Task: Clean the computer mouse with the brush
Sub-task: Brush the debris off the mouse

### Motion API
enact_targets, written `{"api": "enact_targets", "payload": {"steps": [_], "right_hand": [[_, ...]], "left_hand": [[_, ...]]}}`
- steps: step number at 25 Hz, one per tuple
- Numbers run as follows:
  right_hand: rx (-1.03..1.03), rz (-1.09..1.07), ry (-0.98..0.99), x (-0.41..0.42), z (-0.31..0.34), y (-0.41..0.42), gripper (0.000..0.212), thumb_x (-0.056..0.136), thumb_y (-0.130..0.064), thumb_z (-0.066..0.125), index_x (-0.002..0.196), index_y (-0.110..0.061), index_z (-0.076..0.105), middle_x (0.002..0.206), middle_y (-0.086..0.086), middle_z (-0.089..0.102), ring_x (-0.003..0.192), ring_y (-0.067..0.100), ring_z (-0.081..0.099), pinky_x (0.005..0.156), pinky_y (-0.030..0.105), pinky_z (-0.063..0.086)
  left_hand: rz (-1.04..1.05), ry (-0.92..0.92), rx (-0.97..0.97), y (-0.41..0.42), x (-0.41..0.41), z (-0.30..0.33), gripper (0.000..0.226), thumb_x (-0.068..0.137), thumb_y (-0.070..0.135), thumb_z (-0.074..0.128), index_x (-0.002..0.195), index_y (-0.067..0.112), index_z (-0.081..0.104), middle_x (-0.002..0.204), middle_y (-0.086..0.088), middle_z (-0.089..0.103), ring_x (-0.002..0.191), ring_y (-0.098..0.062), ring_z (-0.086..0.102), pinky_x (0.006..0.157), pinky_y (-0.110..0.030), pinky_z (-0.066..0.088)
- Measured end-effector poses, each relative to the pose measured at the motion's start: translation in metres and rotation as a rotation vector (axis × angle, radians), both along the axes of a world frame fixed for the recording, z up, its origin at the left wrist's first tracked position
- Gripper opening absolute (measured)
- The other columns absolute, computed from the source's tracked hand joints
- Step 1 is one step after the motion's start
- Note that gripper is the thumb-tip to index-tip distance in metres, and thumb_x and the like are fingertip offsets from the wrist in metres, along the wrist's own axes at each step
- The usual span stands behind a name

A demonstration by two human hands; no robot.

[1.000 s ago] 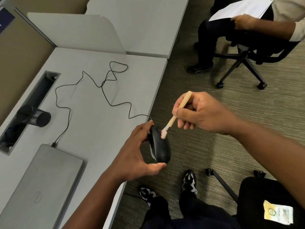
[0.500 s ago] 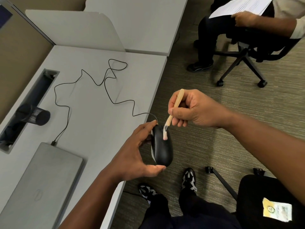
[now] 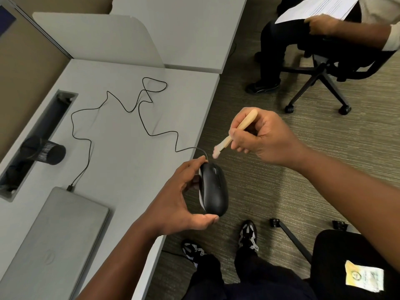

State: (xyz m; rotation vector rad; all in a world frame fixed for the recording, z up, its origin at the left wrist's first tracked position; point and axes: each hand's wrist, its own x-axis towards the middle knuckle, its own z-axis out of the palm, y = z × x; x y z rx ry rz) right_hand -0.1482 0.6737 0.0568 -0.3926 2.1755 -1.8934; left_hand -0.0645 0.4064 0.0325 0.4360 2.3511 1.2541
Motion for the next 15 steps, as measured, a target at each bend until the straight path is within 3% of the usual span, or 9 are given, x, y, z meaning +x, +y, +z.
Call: {"api": "enact_targets", "payload": {"steps": [2, 5, 11, 15], "right_hand": [[-0.138, 0.05, -0.143, 0.002, 0.007, 0.001, 0.008, 0.097, -0.011, 0.066, 0.092, -0.006, 0.062, 0.072, 0.014, 0.073, 0.059, 0.023, 0.067, 0.051, 0.026, 0.053], [-0.245, 0.122, -0.27, 0.009, 0.007, -0.004, 0.013, 0.092, -0.017, 0.066, 0.095, -0.005, 0.062, 0.073, 0.015, 0.073, 0.06, 0.022, 0.067, 0.05, 0.024, 0.053], [-0.194, 0.19, -0.256, 0.018, -0.004, 0.006, 0.013, 0.091, -0.016, 0.066, 0.095, -0.004, 0.064, 0.077, 0.014, 0.075, 0.066, 0.021, 0.071, 0.056, 0.025, 0.056], [-0.088, 0.215, -0.279, 0.024, -0.008, 0.022, 0.004, 0.096, -0.001, 0.064, 0.093, -0.003, 0.065, 0.076, 0.016, 0.075, 0.066, 0.02, 0.071, 0.056, 0.025, 0.056]], "left_hand": [[0.01, -0.01, 0.007, 0.0, -0.002, -0.001, 0.12, 0.063, 0.045, 0.095, 0.163, 0.04, 0.029, 0.152, 0.029, 0.038, 0.14, -0.007, 0.051, 0.113, -0.022, 0.047], [0.027, -0.017, 0.014, 0.002, -0.003, 0.0, 0.119, 0.062, 0.046, 0.095, 0.161, 0.04, 0.03, 0.148, 0.034, 0.039, 0.138, -0.002, 0.051, 0.111, -0.016, 0.045], [0.097, 0.011, 0.052, 0.001, -0.002, -0.005, 0.12, 0.059, 0.037, 0.099, 0.161, 0.031, 0.036, 0.153, 0.02, 0.045, 0.135, -0.005, 0.057, 0.11, -0.019, 0.048], [0.141, 0.04, 0.071, -0.002, 0.001, -0.01, 0.117, 0.058, 0.043, 0.098, 0.158, 0.038, 0.037, 0.153, 0.018, 0.045, 0.138, -0.012, 0.057, 0.111, -0.023, 0.048]]}}
